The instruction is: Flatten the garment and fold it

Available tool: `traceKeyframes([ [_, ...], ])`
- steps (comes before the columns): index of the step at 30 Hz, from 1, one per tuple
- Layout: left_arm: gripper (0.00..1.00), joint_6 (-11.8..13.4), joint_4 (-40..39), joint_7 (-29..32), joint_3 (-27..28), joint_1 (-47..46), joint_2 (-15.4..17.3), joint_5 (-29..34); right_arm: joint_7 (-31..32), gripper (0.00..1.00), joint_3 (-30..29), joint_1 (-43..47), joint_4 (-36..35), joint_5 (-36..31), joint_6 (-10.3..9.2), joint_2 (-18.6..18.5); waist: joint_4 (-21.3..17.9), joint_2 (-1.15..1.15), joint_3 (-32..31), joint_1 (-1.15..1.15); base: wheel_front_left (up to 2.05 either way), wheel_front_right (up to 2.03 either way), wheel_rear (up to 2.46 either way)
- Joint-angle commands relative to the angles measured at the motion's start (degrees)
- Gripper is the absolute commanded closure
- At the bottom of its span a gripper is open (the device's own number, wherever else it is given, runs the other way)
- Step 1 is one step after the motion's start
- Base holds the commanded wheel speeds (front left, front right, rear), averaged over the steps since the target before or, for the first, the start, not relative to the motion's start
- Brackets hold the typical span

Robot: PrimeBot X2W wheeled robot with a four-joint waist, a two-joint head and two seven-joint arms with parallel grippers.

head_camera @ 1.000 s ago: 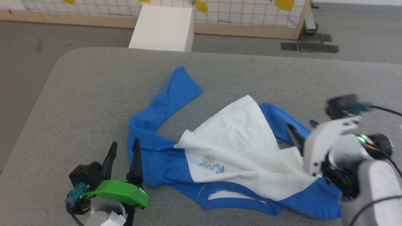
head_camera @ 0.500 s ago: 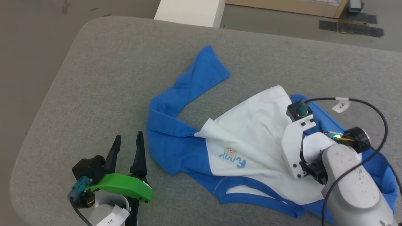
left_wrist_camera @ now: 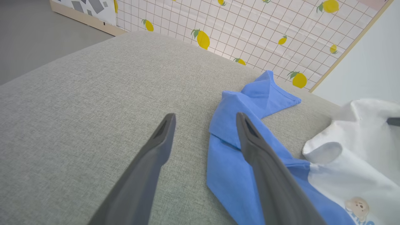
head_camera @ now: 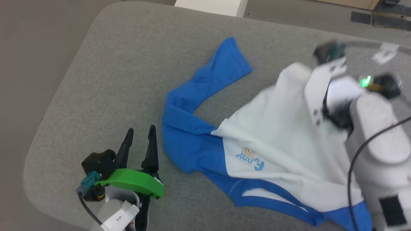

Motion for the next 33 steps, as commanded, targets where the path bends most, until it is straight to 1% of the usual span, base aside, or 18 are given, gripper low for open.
traceKeyframes([
  [1,0.00,-0.4,0.2,-0.4,-0.1,-1.0,-0.4,0.1,-2.0,1.00,-0.3,-3.9,0.4,-1.2,-0.09,0.1,1.4,0.35,1.2,0.00,0.00,0.00,0.00],
  [6,0.00,-0.7,0.4,-0.4,-0.3,-1.7,-0.9,0.2,-9.6,1.00,-2.0,-15.0,3.8,-5.0,-0.09,0.8,3.7,0.35,2.8,0.00,0.00,0.00,0.00],
  [10,0.00,-1.0,0.5,-0.4,-0.2,-1.9,-1.3,0.1,-14.9,1.00,-4.0,-21.1,7.3,-8.3,-0.09,1.5,4.9,0.35,3.7,0.00,0.00,0.00,0.00],
  [13,0.00,-1.0,0.5,-0.4,0.1,-1.7,-1.5,0.0,-14.3,1.00,-5.5,-22.4,11.9,-10.4,-0.09,2.6,5.2,0.35,3.8,0.00,0.00,0.00,0.00],
  [14,0.00,-1.1,0.6,-0.4,0.1,-1.6,-1.5,0.0,-13.5,0.89,-5.8,-22.3,13.7,-10.9,-0.09,2.9,5.3,0.35,3.7,0.00,0.00,0.00,0.00],
  [15,0.00,-1.1,0.6,-0.4,0.1,-1.6,-1.6,0.0,-13.1,0.00,-6.0,-22.2,14.8,-11.0,-0.09,3.2,5.3,0.35,3.6,0.00,0.00,0.00,0.00],
  [19,0.00,-1.0,0.8,-0.5,0.4,-1.4,-1.7,0.1,-15.4,0.00,-7.1,-21.6,17.2,-10.0,-0.09,4.0,4.7,0.35,2.7,0.00,0.00,0.00,0.00],
  [21,0.00,-1.0,0.8,-0.5,0.7,-1.2,-1.7,0.2,-18.1,0.00,-8.3,-21.2,17.1,-7.7,-0.09,4.3,4.0,0.35,1.9,0.00,0.00,0.00,0.00],
  [23,0.00,-1.0,0.9,-0.5,1.0,-1.0,-1.7,0.6,-22.0,0.00,-9.7,-20.3,16.1,-5.3,-0.09,4.5,3.1,0.35,0.5,0.00,0.00,0.00,0.00],
  [27,0.00,-1.1,1.2,-0.5,1.9,0.1,-1.3,1.4,-29.4,0.00,-11.5,-15.6,12.8,0.1,-0.09,4.8,0.7,0.35,-3.0,0.00,0.00,0.00,0.00],
  [31,0.00,-1.0,1.6,-0.4,2.1,1.7,-0.5,1.9,-36.5,0.00,-11.9,-7.5,7.4,4.5,-0.09,4.3,-2.3,0.35,-6.6,0.00,0.00,0.00,0.00],
  [33,0.00,-0.8,1.6,-0.3,2.1,2.4,-0.1,2.0,-39.8,0.00,-12.9,-2.7,3.9,6.5,-0.09,4.0,-3.6,0.35,-8.3,0.00,0.00,0.00,0.00],
])
